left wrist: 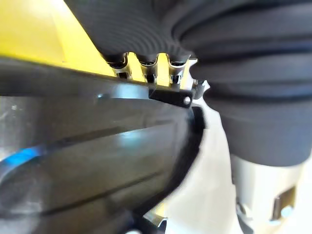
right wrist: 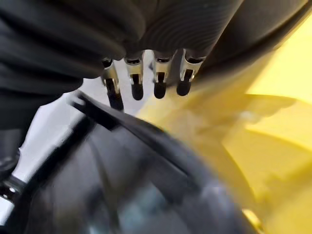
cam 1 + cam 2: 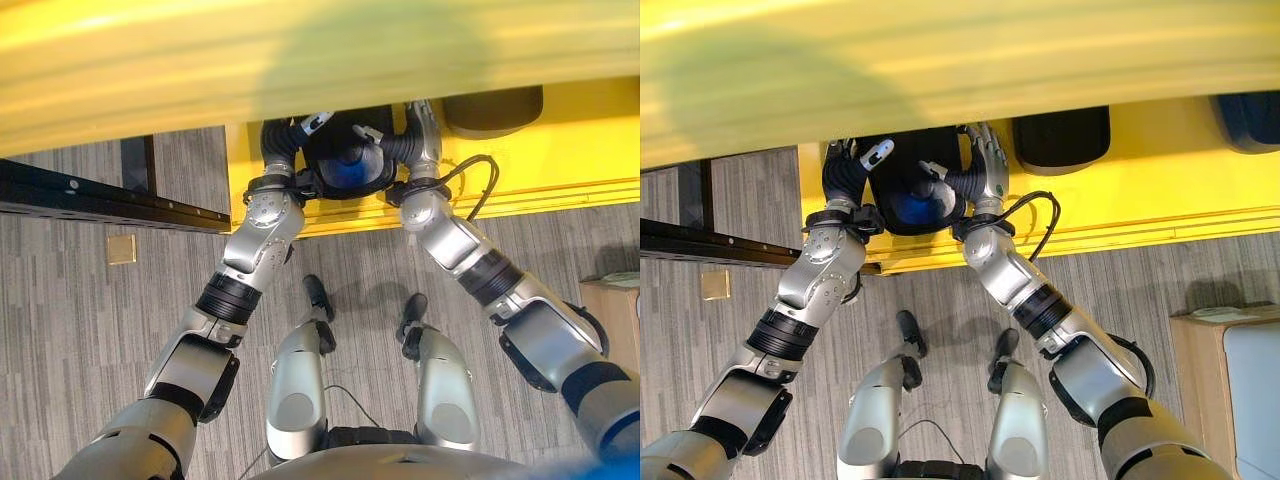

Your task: Move parts from the plastic box to the shelf.

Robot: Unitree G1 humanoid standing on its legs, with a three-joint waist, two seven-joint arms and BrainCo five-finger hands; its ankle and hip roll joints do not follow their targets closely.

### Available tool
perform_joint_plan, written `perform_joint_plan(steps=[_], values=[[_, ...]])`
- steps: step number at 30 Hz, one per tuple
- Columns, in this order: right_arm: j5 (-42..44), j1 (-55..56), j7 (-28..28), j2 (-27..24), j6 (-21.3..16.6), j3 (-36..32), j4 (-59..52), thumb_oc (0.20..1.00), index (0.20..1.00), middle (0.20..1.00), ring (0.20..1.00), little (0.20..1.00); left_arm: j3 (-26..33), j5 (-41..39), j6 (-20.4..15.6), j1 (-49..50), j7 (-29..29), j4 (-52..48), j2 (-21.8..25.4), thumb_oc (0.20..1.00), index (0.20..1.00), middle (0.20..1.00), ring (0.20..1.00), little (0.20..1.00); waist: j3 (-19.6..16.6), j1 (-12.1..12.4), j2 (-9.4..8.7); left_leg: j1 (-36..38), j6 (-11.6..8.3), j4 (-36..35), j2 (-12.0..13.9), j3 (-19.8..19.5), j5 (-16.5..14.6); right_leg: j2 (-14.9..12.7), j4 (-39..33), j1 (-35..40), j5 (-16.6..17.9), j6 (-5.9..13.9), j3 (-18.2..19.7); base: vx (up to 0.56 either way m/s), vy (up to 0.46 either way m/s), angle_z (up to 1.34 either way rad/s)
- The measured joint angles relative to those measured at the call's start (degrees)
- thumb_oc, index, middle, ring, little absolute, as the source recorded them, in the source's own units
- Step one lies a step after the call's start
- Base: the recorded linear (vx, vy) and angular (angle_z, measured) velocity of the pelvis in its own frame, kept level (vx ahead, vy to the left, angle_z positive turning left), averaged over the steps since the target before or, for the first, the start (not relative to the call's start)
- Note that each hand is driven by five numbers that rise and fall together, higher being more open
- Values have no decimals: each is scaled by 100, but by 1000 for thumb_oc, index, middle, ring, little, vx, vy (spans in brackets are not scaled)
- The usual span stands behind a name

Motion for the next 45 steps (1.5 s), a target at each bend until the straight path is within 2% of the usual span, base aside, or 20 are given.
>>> perform_joint_plan(steps=[5,10,15,19,20,25,29,33,36,39,42,43,45], values=[[-104,25,-162,45,-128,-11,-41,1000,1000,1000,1000,1000,-171,170,5,1,-13,-8,-6,1000,1000,1000,1000,1000,0,-49,0,30,20,1,-15,0,14,-18,23,20,4,-5,3,0,0,0],[-668,52,-234,55,-335,-8,-276,1000,1000,1000,1000,1000,-169,215,-27,3,87,-14,-11,1000,1000,1000,1000,1000,0,-119,0,111,37,1,-20,6,29,-18,23,100,11,-16,17,0,0,0],[-689,101,-369,39,-545,-84,-558,1000,1000,1000,1000,1000,-149,453,-346,27,311,-101,-10,1000,1000,1000,1000,1000,0,-133,1,219,27,-1,-18,-2,36,-6,4,207,11,-16,31,30,-34,-1],[-537,63,-404,-23,-606,-322,-539,1000,1000,1000,1000,1000,-17,574,-508,32,336,-301,18,1000,1000,1000,1000,1000,-1,-27,3,326,23,-5,-17,-22,41,-6,-12,340,11,-16,3,56,-59,3],[-294,59,-401,-60,-646,-390,-524,1000,1000,1000,1000,1000,59,674,-599,33,355,-311,42,1000,1000,1000,1000,1000,-3,46,8,437,22,-20,-17,-40,41,1,-52,477,11,-16,-15,41,-54,6],[162,-7,-315,-65,-662,-491,-523,1000,1000,1000,1000,1000,310,887,-899,75,595,-559,209,1000,1000,1000,1000,1000,-12,87,25,487,6,-27,-22,-157,54,4,-97,628,9,-15,-131,60,-63,11],[459,-36,-200,-47,-765,-492,-449,1000,1000,1000,1000,1000,693,912,-1481,115,1159,-784,245,1000,1000,1000,1000,1000,-18,187,41,681,-8,-76,-29,-216,70,15,-182,885,4,-10,-219,70,-72,8],[542,-56,-82,-7,-770,-463,-425,1000,1000,1000,1000,1000,955,1134,-1891,171,1464,-1194,245,1000,1000,1000,1000,1000,-41,239,79,811,-22,-111,-41,-323,77,29,-274,1127,-9,7,-307,51,-72,12],[689,-73,24,62,-729,-436,-448,1000,1000,1000,1000,1000,1015,1102,-1954,362,1294,-1509,218,1000,1000,1000,1000,1000,-73,321,128,906,-23,-139,-44,-319,76,39,-323,1225,-7,11,-317,51,-80,2],[677,111,247,29,-584,-320,-820,1000,1000,1000,1000,1000,1041,1046,-1758,810,837,-1733,214,1000,1000,1000,1000,1000,-111,310,119,1127,-42,-272,-72,-301,91,65,-475,1419,7,34,-326,43,-58,-1],[417,707,662,21,-573,-318,-1329,1000,1000,1000,1000,1000,1049,1021,-1561,1452,401,-2041,211,1000,1000,1000,1000,1000,-338,319,102,1216,-67,-394,-83,-283,83,114,-652,1519,23,59,-342,50,-77,-1],[134,1342,940,-97,-630,-291,-1763,1000,1000,1000,1000,1000,1035,1028,-1494,2083,107,-2492,208,1000,1000,1000,1000,1000,-450,327,59,1355,-77,-505,-110,-267,90,139,-770,1650,34,74,-340,36,-85,-6],[-110,1907,1262,-354,-672,-202,-1940,1000,1000,1000,1000,1000,1032,1045,-1457,2556,-180,-2674,220,1000,1000,1000,1000,1000,-543,329,13,1497,-78,-528,-121,-330,89,155,-864,1818,33,81,-335,-11,-104,-8]])
